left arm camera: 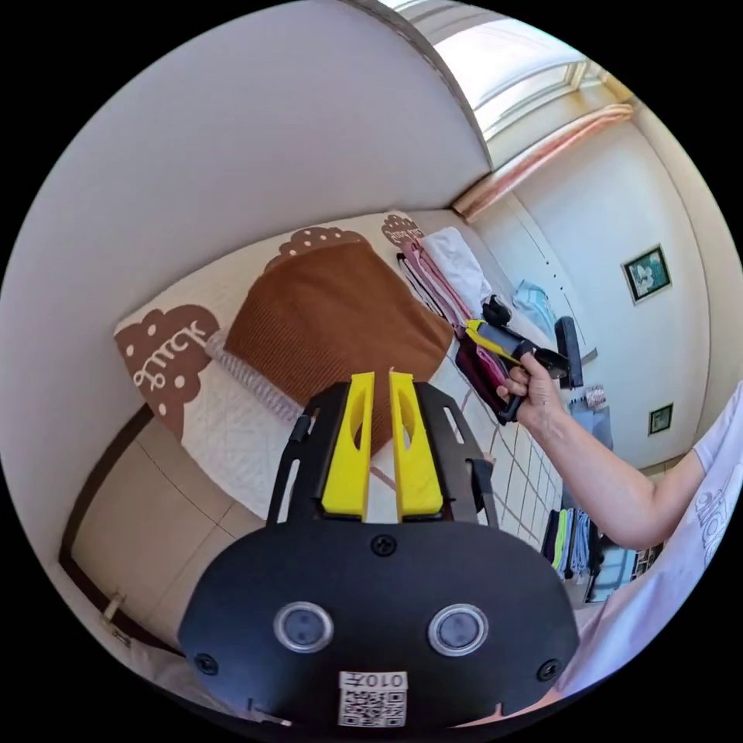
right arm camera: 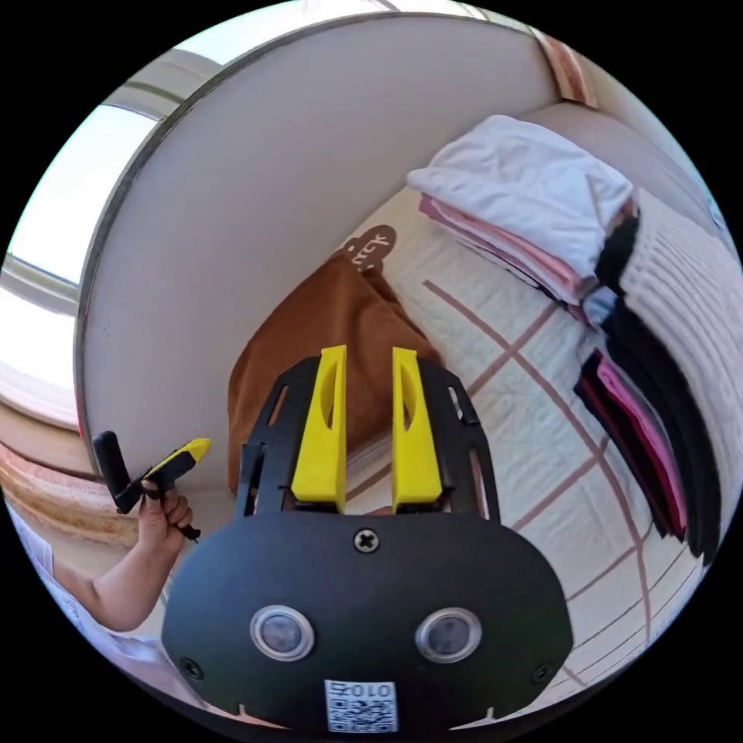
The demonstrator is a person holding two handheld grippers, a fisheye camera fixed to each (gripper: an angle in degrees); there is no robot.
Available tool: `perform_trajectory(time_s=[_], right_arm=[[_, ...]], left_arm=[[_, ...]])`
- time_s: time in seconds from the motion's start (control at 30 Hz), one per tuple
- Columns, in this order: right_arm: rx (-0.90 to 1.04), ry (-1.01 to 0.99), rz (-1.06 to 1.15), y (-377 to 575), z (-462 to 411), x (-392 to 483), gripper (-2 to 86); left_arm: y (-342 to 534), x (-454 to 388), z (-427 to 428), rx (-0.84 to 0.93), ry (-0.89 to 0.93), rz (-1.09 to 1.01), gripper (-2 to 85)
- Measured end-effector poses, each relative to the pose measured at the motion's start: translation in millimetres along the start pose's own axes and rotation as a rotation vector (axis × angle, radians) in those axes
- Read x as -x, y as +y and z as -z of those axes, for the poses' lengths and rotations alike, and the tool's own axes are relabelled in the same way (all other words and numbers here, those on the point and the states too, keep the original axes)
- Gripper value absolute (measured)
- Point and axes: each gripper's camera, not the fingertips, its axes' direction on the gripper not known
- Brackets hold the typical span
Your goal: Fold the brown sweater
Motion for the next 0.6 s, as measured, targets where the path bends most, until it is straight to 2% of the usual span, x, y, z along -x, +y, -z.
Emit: perform_trajectory(time_s=[0.13, 0.2, 0.23, 0.3, 0.37, 0.47, 0.53, 0.6], right_arm=[[0.042, -0.111, 0.114, -2.6, -34.8, 32.9, 5.4], [0.17, 0.069, 0.086, 12.1, -67.2, 33.6, 3.4], [0.172, 0.093, 0.07, 18.9, -70.5, 30.0, 3.1], [0.17, 0.02, -0.019, 47.6, -79.6, 13.0, 2.7], [0.186, 0.023, 0.029, 65.5, -87.1, 22.7, 2.7], [0.173, 0.06, 0.109, 87.7, -86.9, 53.2, 2.8], [0.117, 0.03, 0.111, 101.5, -72.2, 70.0, 2.9], [-0.024, 0.031, 0.125, 129.2, -33.4, 101.3, 2.9]], left_arm=[[-26.7, -39.0, -37.2, 0.098, 0.01, -0.074, 0.9], [-22.4, -46.9, -54.4, 0.167, -0.024, -0.051, 0.4], [-15.1, -47.0, -63.5, 0.198, -0.04, -0.019, 0.2], [-3.7, -40.1, -64.5, 0.152, 0.057, 0.069, 0.0], [1.8, -42.5, -63.1, 0.135, 0.121, 0.128, 0.0], [-1.8, -76.6, -61.2, 0.169, 0.03, 0.0, -0.1], [-2.3, -88.5, -58.5, 0.18, 0.019, 0.003, -0.1], [-1.0, -93.8, -56.9, 0.191, 0.042, 0.05, -0.2]])
